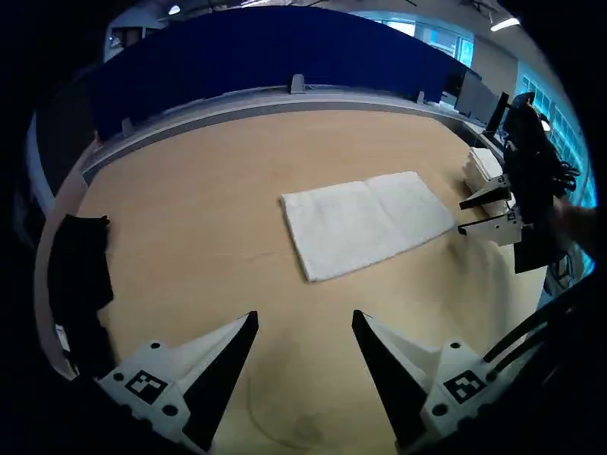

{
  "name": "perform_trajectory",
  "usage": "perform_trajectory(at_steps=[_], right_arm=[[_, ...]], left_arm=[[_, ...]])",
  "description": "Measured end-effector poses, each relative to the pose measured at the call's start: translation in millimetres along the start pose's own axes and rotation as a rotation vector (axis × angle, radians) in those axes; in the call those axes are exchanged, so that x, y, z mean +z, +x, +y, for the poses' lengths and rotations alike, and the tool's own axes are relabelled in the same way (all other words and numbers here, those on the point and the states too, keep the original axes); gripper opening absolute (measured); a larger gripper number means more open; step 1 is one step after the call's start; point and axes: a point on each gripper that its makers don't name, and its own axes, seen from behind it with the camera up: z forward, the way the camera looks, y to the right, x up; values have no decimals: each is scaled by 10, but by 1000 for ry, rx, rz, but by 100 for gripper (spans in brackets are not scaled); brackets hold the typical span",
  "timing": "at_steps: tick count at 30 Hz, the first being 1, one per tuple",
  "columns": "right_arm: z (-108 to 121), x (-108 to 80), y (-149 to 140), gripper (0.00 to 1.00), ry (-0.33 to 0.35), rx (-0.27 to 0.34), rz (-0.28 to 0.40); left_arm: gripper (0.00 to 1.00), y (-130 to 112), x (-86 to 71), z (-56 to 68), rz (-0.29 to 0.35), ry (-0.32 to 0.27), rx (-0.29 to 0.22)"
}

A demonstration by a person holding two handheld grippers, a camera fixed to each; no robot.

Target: Fold towel

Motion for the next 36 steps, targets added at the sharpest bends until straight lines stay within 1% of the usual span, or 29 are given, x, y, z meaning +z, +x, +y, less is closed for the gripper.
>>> perform_trajectory(at_steps=[5,8,11,18,23,25,31,36], right_arm=[[-5,42,15,86,7,-18,-6],[-4,64,18,86,13,-32,-11],[-10,78,15,85,25,-48,-18],[-14,91,-20,78,50,-95,-43],[-28,97,-55,77,73,-116,-58],[-28,96,-68,73,80,-126,-64],[-47,84,-87,67,100,-161,-75],[-32,90,-103,56,110,-181,-86]], left_arm=[[92,-106,-182,-19,10,29,-20],[92,-190,-281,-48,13,50,-40],[92,-286,-375,-92,14,74,-63],[92,-528,-600,-209,14,131,-114],[92,-687,-773,-289,16,174,-155],[92,-741,-832,-309,16,186,-170],[92,-885,-966,-352,14,216,-206],[92,-977,-1052,-361,12,231,-224]])
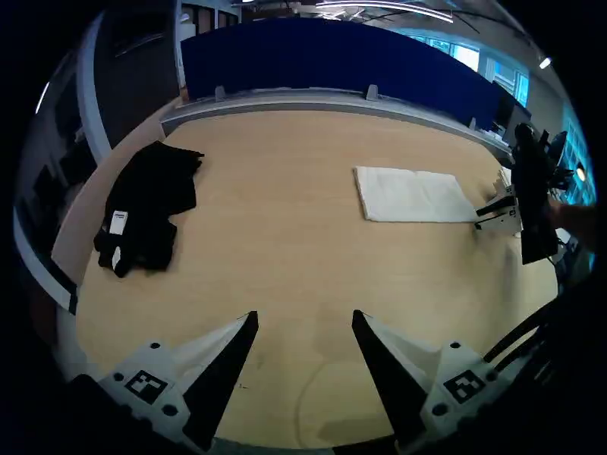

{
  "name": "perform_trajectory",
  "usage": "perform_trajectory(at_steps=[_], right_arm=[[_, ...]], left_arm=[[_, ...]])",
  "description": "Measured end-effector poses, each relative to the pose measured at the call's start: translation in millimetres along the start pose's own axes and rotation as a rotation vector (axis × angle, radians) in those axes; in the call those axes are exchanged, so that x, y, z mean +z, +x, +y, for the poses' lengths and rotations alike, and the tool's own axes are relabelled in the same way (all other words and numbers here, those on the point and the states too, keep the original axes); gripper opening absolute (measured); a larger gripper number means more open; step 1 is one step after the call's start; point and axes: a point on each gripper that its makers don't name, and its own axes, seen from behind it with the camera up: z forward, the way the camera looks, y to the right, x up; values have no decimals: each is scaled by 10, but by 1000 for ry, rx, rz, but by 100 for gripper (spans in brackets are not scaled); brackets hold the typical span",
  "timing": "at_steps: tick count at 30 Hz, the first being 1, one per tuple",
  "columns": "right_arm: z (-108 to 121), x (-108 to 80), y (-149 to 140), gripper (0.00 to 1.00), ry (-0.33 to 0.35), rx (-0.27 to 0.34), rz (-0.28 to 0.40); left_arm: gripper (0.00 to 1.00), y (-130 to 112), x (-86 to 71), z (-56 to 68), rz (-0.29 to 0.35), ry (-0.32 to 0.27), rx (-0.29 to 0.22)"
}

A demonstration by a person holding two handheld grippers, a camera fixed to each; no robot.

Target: Fold towel

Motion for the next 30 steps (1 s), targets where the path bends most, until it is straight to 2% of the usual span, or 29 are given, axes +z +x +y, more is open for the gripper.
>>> perform_trajectory(at_steps=[12,17,21,30], right_arm=[[-24,1,-75,26,36,-27,-21],[-51,-4,-80,16,46,-33,-23],[-29,-9,-67,6,30,-44,-20],[-1,-22,28,5,7,-42,2]], left_arm=[[92,-210,-182,-107,-13,36,-37],[92,-265,-198,-120,-17,40,-42],[92,-280,-187,-121,-18,40,-44],[92,-288,-193,-102,-19,33,-52]])
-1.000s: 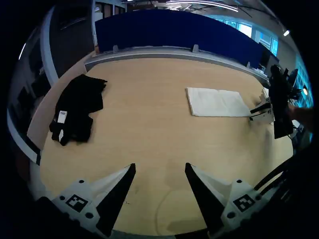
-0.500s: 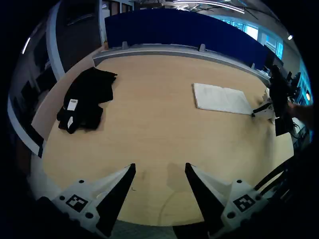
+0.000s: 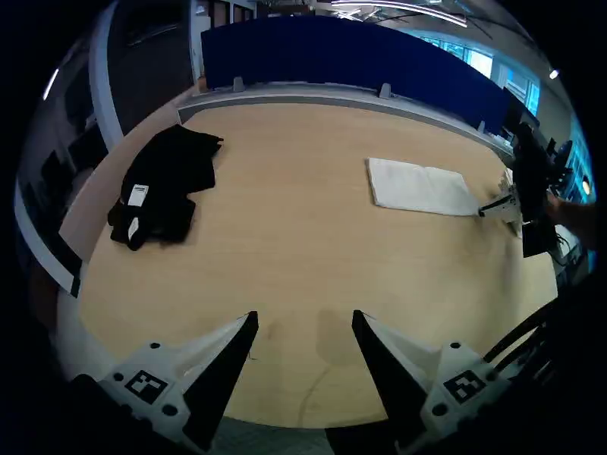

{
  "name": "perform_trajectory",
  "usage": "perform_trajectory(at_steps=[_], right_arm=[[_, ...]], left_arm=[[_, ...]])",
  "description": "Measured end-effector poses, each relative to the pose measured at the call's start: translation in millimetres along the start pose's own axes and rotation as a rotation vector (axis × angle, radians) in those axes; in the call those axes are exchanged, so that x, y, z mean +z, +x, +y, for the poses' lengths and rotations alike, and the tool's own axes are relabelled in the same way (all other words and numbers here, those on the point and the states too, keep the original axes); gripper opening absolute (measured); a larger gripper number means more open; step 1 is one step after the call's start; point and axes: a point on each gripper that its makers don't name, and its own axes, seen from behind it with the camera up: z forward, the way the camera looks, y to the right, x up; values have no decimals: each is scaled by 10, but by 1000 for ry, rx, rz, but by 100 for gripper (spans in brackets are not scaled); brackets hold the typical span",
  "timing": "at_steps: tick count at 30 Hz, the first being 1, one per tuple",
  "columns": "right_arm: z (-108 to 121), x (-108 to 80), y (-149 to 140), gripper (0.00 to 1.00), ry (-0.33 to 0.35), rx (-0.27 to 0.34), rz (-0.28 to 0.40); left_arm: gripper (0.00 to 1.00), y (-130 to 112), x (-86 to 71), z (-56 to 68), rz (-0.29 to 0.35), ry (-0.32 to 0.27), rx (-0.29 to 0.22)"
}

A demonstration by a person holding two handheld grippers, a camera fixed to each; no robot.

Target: Fold towel

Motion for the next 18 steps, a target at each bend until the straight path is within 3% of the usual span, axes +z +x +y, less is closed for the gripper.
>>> perform_trajectory(at_steps=[6,18], right_arm=[[24,-89,164,4,-9,-16,16],[59,-334,873,4,-33,-123,77]], left_arm=[[92,-15,-18,8,0,-6,-5],[92,-46,-140,23,7,-6,-22]])
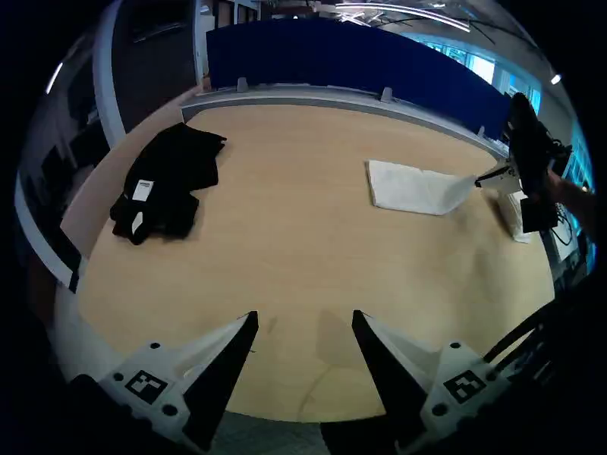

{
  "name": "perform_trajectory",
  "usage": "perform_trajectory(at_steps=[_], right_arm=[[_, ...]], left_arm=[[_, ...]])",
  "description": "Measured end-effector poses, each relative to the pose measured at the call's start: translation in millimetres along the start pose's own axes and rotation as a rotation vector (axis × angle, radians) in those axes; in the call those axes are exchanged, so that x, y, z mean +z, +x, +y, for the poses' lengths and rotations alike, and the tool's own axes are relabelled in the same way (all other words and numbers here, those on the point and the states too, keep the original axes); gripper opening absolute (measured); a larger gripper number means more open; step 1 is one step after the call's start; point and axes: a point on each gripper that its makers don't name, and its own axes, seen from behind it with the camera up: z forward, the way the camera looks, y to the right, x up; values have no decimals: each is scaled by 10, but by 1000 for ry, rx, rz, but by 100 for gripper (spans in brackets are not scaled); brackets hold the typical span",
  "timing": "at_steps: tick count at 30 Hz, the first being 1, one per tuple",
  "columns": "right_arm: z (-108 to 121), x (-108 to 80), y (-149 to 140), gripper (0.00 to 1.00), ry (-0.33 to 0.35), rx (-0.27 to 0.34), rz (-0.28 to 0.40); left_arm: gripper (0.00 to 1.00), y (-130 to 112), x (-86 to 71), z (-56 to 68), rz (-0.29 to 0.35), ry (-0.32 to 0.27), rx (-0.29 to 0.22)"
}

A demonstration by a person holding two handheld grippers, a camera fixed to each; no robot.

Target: Fold towel

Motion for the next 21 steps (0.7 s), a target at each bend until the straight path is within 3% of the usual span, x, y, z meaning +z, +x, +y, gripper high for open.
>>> perform_trajectory(at_steps=[9,21], right_arm=[[60,-6,436,4,-6,-65,25],[57,73,545,5,5,-102,16]], left_arm=[[92,-23,-66,17,15,-11,-29],[92,-22,-117,13,28,-17,-45]])
